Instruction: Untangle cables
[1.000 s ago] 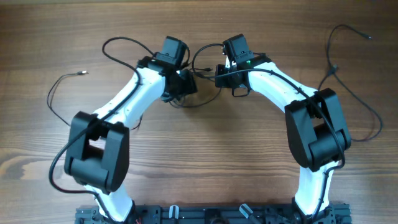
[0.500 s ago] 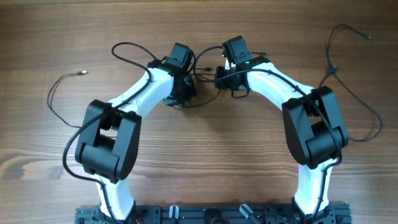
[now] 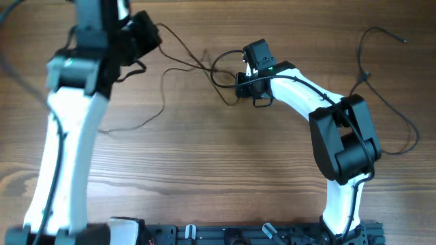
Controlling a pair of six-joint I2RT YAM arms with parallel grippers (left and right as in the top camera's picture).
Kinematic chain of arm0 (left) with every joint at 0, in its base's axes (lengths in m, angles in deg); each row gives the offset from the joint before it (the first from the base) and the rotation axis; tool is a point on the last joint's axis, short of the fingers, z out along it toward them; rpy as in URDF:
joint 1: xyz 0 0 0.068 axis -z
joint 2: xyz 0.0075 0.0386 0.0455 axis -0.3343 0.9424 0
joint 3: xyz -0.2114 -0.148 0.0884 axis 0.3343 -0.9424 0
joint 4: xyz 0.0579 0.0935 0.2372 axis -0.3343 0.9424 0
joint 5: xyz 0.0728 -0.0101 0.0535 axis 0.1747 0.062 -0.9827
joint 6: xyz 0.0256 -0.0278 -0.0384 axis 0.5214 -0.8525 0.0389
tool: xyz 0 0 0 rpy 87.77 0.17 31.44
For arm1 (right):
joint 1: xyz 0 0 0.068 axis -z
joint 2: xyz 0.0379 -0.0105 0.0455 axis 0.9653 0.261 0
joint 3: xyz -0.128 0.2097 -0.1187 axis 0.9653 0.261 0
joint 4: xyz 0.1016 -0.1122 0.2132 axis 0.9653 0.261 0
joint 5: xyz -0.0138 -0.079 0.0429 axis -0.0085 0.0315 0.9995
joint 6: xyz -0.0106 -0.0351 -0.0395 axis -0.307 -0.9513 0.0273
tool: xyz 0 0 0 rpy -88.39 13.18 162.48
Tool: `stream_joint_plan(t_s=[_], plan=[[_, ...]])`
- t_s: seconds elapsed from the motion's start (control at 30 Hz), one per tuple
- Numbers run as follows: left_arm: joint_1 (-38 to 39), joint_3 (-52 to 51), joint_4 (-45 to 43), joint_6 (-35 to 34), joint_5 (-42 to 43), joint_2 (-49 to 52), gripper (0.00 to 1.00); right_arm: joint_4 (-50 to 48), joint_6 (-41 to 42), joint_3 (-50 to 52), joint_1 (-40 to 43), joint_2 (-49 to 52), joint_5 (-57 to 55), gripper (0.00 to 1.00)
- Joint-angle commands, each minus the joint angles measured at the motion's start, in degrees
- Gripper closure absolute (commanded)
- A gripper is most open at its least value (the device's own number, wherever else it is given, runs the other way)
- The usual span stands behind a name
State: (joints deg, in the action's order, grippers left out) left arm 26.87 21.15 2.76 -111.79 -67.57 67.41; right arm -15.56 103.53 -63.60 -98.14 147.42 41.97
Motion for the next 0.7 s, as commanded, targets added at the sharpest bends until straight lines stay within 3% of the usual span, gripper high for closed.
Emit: stream_joint_plan(t_s=[0.0,0.13,0.3,0.37,0.5,0.6,0.67], plan=[[-3.3,0.3,-0.3,-1.1,1.2,-4.6,0.96,-0.1,0.0,-0.2,0.0,1.0,0.1,0.69],[-4.6,0.3,0.3,-1.1,1.2,-5.9,0.92,-0.1,0.0,-0.2,0.0,1.0,0.1,0.69],[-5.4,0.3,0.1,-1.2,-0.9,-6.1,0.96,-0.1,0.3,-0.2,0.0,1.0,0.1,0.67],[-6.3,0.3,0.3,-4.3,-0.6,-6.6,0.96,0.0,0.2,-0.2,0.0,1.0,-0.1,0.65],[-5.8,0.3,4.8,-3.9,-1.0,-5.4,0.82,-0.1,0.5,-0.2,0.0,1.0,-0.1,0.64],[-5.2,0.3,11.4,-3.9,-5.1,-2.0,0.48,-0.2,0.4,-0.2,0.0,1.0,-0.1,0.61],[-5.2,0.3,15.6,-3.9,-5.4,0.7,0.3,-0.1,0.4,-0.2,0.0,1.0,-0.1,0.61]])
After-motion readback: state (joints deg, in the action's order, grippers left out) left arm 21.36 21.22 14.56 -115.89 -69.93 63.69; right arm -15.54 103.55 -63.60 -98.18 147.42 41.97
